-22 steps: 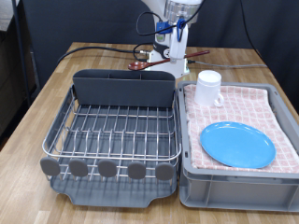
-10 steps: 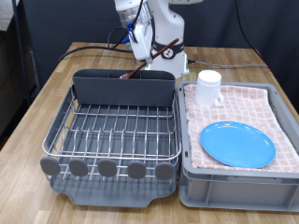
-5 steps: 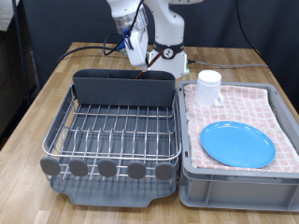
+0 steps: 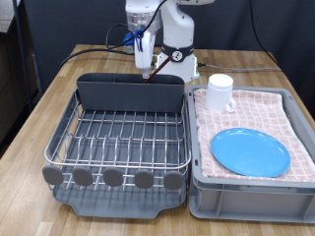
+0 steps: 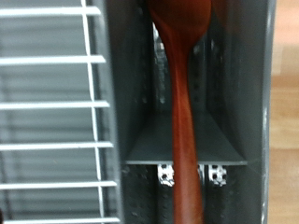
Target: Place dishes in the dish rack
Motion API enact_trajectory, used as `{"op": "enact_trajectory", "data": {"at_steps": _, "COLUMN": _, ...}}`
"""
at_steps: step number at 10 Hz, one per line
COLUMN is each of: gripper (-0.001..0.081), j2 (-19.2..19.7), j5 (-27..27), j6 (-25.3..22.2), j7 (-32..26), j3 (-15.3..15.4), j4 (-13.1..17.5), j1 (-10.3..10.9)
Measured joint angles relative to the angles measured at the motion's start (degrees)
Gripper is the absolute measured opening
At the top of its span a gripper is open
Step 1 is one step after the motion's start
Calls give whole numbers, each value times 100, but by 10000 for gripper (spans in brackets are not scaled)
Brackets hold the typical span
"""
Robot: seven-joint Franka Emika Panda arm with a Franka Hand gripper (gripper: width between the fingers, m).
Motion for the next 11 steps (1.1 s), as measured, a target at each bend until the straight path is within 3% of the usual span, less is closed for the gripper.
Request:
{"op": "enact_trajectory", "data": {"at_steps": 2, "gripper": 797, "j2": -299, "j5": -492, "j6": -230, "j7": 742, "j3": 567, "j4": 78, "j1": -159}}
{"op": "enact_trajectory", "data": {"at_steps": 4, "gripper": 801, "j2": -634, "j5": -521, "j6": -673, "j7": 939, "j3": 959, "j4": 239, "j1": -93}}
{"op": "enact_trajectory", "data": {"at_steps": 7, "gripper": 802, "j2": -878, "j5": -326, "j6": -1096, "j7": 868, "j3": 1260, "j4": 530, "j1": 337}}
{"op": "enact_trajectory", "data": {"at_steps": 11, "gripper": 802, "j2": -755, "j5": 161, "j6": -1287, "j7": 356, "j3": 1340, "j4": 1122, "j1": 1093}}
